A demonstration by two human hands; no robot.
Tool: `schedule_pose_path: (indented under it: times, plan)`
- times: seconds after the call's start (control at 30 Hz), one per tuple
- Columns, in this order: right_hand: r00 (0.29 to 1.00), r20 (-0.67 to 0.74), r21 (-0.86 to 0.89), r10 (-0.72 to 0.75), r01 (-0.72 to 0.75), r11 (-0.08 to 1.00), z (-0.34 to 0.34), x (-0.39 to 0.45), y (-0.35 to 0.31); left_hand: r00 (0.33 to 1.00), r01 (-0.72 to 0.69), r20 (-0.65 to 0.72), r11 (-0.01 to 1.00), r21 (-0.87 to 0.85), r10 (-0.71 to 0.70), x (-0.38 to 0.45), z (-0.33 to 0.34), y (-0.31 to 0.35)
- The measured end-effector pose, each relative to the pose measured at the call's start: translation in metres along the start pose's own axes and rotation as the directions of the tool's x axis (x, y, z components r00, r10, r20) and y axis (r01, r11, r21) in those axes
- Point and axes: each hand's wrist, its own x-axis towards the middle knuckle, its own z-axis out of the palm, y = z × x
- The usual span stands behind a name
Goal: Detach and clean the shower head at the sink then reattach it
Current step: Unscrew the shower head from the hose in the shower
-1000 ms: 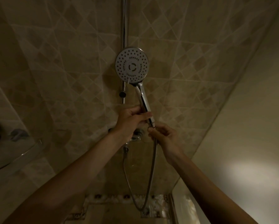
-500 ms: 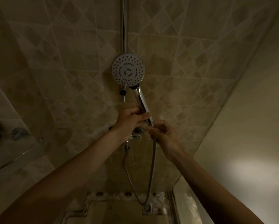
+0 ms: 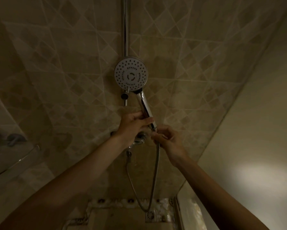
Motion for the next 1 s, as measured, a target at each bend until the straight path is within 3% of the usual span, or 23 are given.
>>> schedule_pose_path:
  times: [0.1,0.27,0.4,0.6,0.77,0.87,1.0]
  plan:
    - [0.998,-0.042,-0.063,-0.045,0.042,0.997,0.001,0.002,0.004,1.0,-0.008,0.001,0.999,0.039,0.008,0.002,0.001,-0.004]
    - [0.986,0.152,-0.023,0.073,-0.07,0.997,-0.005,0.002,0.003,1.0,0.002,-0.019,0.998,0.064,-0.001,0.006,0.001,-0.006]
    - [0.982,0.157,-0.01,0.106,-0.105,0.994,-0.011,0.003,0.002,1.0,0.011,-0.008,0.998,0.06,-0.01,0.006,0.0,-0.008]
    - [0.997,-0.047,0.047,0.064,-0.061,0.997,-0.01,0.003,0.009,0.999,0.021,-0.049,0.998,0.052,-0.018,0.009,0.004,-0.014]
    - [0.992,-0.126,-0.012,0.006,-0.007,1.0,-0.003,0.003,0.016,0.995,0.035,-0.093,0.998,0.05,-0.03,0.009,0.01,-0.02]
    - [0.999,-0.03,-0.024,0.031,-0.031,0.999,-0.007,0.004,0.017,0.993,0.042,-0.111,0.997,0.06,-0.035,0.01,0.008,-0.018]
    - [0.979,0.163,0.088,0.123,-0.139,0.986,-0.012,0.005,0.014,0.997,0.027,-0.08,0.998,0.063,-0.022,0.009,0.004,-0.017]
